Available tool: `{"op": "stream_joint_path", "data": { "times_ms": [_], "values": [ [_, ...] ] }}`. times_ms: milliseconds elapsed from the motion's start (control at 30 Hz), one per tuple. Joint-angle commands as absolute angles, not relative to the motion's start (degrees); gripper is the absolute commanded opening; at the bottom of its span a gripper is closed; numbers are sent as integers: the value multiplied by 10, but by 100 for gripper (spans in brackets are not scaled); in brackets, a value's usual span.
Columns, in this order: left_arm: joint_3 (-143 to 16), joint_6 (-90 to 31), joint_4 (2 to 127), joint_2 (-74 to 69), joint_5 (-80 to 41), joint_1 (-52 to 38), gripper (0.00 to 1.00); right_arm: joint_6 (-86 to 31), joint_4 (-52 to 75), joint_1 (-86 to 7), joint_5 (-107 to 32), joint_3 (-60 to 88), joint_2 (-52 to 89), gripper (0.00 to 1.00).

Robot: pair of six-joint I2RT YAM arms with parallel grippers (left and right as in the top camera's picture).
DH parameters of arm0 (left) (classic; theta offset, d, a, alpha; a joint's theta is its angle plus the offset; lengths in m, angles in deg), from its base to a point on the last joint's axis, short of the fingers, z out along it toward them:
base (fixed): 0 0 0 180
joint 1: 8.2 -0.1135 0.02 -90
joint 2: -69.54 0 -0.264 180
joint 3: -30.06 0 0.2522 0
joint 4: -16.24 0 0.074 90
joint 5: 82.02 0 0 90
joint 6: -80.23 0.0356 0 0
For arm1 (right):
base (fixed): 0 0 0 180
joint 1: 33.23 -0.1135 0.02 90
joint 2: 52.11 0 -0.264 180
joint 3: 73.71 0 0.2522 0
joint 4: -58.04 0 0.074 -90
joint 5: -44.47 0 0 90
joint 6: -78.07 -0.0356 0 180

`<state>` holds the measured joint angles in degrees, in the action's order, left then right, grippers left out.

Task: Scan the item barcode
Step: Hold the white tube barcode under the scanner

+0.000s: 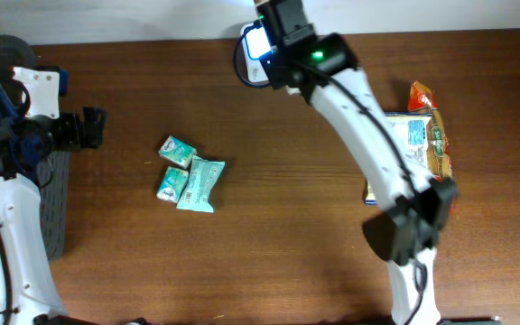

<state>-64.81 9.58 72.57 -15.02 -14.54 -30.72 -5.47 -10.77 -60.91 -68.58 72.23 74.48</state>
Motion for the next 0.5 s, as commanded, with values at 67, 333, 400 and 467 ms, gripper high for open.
{"op": "stream_joint_path", "data": {
  "times_ms": [67, 333, 400, 467],
  "values": [
    [-647, 103, 723, -148, -152, -309, 99, 108, 85, -610, -915, 742, 871, 4],
    [-647, 103, 723, -148, -152, -309, 99, 168, 180, -611, -938, 740, 936, 4],
    [-647, 103, 723, -148, -152, -309, 99, 168, 168, -613, -938, 740, 936, 4],
    [-647, 103, 723, -148, -152, -309, 99, 168, 167, -615, -938, 740, 936, 4]
  ]
}}
